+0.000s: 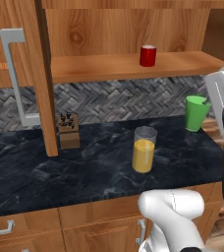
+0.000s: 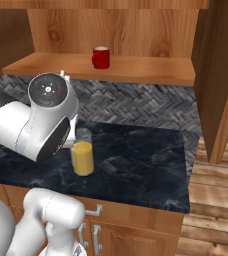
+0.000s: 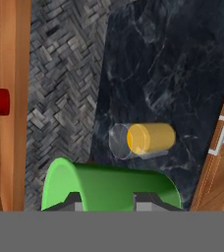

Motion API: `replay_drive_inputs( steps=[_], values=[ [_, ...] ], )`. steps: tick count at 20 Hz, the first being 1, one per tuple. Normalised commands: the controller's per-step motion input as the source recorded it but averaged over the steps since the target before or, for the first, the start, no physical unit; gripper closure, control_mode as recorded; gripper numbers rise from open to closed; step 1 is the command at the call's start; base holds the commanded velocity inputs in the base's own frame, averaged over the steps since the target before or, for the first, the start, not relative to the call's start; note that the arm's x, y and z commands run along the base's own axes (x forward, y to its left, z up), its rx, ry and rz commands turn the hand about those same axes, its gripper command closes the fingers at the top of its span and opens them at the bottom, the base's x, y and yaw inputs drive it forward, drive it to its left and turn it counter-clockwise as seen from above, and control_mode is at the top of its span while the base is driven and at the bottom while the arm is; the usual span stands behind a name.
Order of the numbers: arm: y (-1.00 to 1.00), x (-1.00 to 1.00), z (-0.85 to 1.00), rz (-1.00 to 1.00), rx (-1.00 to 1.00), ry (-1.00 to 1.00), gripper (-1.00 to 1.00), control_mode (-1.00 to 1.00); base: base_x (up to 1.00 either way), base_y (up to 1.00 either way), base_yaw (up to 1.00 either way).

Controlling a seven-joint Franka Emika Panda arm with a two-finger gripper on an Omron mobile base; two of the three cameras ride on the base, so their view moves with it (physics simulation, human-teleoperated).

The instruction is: There is a tray on the dining counter. Grab the cup, mug, and pitcher and place them on the tray. The pitcher may be placed next to the tray if it cannot fit the tray.

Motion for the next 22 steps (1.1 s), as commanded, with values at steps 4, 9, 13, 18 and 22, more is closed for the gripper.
replay_drive_inputs(
  steps=[4,9,13,18,22],
  values=[
    [0.28,-0.07,-0.10,0.00,0.00,0.00,1.00,-1.00,0.00,0.00,0.00],
    [0.10,-0.01,-0.02,0.00,0.00,0.00,1.00,-1.00,0.00,0.00,0.00],
    [0.00,0.00,0.00,0.00,0.00,0.00,1.00,-1.00,0.00,0.00,0.00],
    [0.00,0.00,0.00,0.00,0.00,0.00,1.00,1.00,0.00,0.00,0.00],
    [0.00,0.00,0.00,0.00,0.00,0.00,1.00,1.00,-0.50,0.00,0.00]
  ],
)
